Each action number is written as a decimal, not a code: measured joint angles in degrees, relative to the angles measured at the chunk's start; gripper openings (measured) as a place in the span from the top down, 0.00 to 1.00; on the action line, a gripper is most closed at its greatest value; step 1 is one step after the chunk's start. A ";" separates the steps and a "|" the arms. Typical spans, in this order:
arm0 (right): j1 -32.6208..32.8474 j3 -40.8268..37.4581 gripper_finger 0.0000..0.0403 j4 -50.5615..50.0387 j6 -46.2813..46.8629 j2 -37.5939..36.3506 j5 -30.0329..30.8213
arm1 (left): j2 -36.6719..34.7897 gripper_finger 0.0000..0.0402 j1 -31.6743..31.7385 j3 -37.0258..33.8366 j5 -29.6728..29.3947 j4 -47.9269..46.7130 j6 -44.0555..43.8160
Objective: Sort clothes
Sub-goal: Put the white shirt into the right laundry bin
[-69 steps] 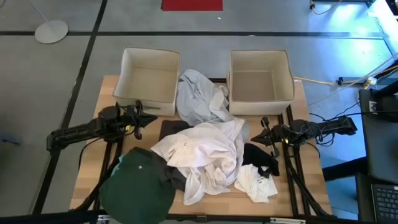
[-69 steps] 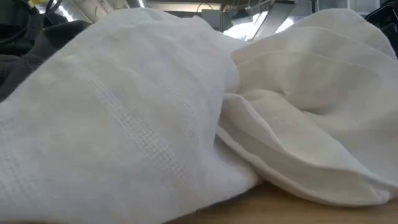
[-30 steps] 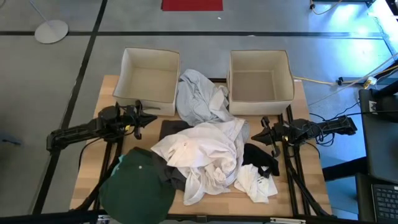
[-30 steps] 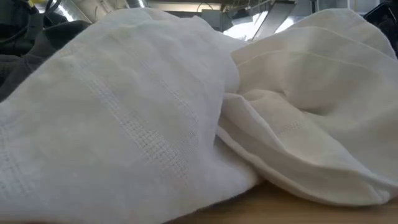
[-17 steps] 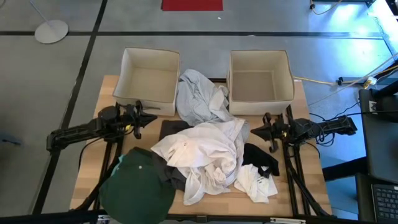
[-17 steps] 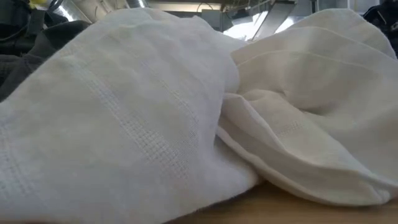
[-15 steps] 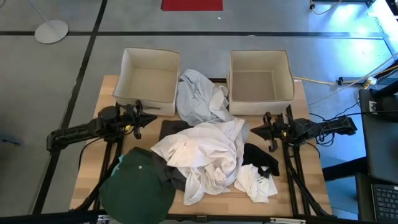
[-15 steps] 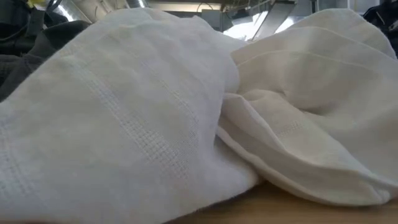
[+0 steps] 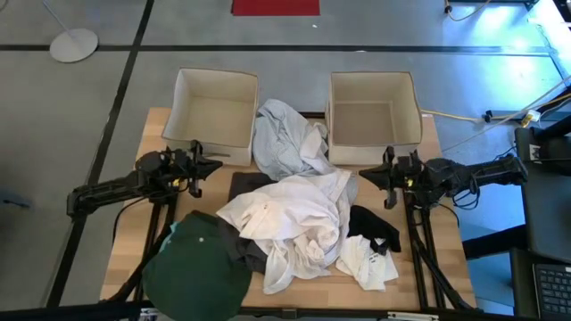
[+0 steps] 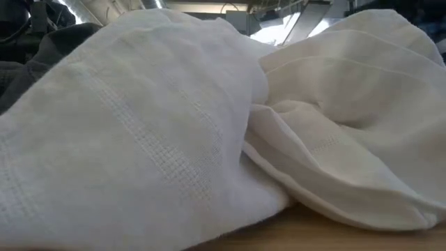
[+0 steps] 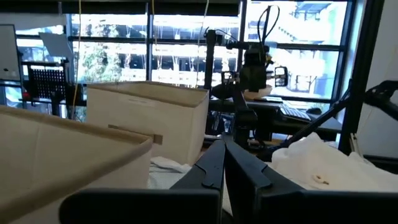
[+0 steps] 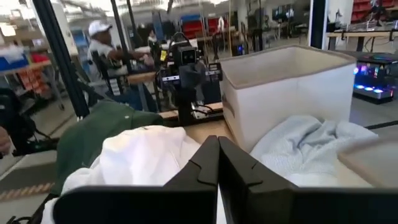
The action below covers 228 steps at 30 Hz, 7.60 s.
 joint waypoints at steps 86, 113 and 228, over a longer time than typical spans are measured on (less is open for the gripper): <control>-0.46 41.86 0.95 0.27 -19.86 71.61 -0.58 | 0.00 0.99 0.01 0.07 -0.44 3.20 -3.98; -17.59 42.45 0.99 -4.86 -34.19 45.29 15.39 | 0.01 0.99 0.02 0.07 -0.74 3.31 -3.55; -56.65 69.29 0.99 -69.31 -12.89 69.05 4.82 | 0.00 0.99 0.02 0.07 -2.21 1.78 -3.15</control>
